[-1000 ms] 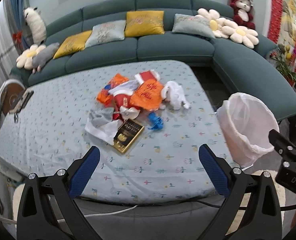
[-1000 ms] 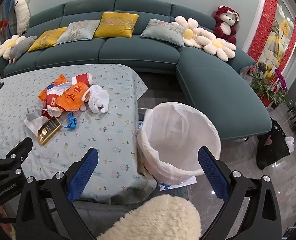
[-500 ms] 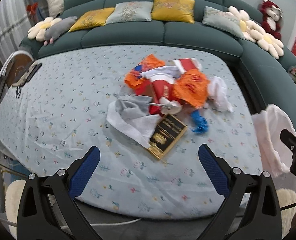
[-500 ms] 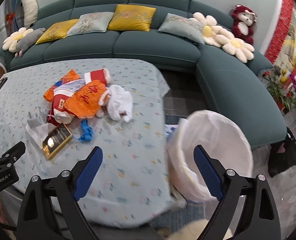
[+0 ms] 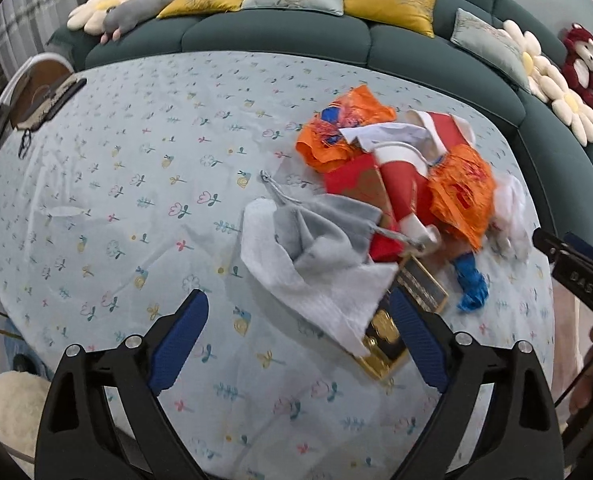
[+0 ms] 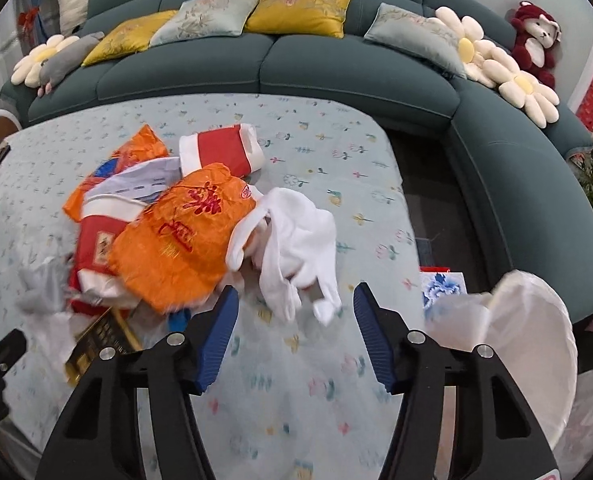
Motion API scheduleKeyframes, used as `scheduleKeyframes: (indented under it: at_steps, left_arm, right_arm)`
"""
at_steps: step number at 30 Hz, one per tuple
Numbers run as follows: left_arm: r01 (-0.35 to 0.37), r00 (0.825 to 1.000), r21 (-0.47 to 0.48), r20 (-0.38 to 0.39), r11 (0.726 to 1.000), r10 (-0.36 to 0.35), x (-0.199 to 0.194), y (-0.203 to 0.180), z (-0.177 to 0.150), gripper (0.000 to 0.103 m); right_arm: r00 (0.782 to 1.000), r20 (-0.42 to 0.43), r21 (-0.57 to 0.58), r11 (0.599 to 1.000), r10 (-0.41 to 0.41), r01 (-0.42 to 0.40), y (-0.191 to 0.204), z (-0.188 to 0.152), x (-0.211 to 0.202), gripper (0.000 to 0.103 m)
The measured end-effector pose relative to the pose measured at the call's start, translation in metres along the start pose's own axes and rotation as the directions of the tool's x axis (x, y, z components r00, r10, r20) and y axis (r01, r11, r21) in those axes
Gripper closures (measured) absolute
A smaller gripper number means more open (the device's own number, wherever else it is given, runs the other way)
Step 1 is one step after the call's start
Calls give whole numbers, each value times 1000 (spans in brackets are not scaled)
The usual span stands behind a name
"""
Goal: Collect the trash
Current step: 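Reach the right gripper to the white tissue and close on it, then carry the white tissue with the right gripper to the bin and release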
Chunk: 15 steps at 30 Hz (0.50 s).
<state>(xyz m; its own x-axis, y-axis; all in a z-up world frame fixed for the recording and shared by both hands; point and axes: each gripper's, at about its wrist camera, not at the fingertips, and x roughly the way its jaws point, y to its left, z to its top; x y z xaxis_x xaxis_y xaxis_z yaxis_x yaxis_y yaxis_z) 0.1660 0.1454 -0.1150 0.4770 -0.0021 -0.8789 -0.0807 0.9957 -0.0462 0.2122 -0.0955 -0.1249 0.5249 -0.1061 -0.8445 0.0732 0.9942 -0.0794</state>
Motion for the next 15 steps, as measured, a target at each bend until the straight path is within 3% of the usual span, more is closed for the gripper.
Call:
scheduleKeyframes:
  at_steps: [6, 9, 11, 13, 15]
  left_arm:
    - [33, 999, -27, -10, 999, -33, 17, 4, 19, 32]
    - [50, 999, -31, -15, 998, -51, 24, 5, 27, 50]
    - [75, 997, -31, -26, 997, -76, 28, 5, 32, 70]
    - [81, 996, -26, -33, 996, -82, 29, 3, 36, 89]
    - [75, 997, -18, -13, 997, -75, 24, 1, 37, 95]
  right_arm:
    - [999, -37, 5, 1000, 16, -16, 5, 9, 33, 59]
    - [998, -55, 7, 1000, 27, -26, 5, 9, 44, 73]
    - [997, -67, 18, 999, 46, -45, 4, 8, 47, 88]
    - [996, -66, 26, 998, 53, -51, 2, 7, 46, 91]
    - [997, -58, 24, 998, 59, -57, 1, 8, 40, 96]
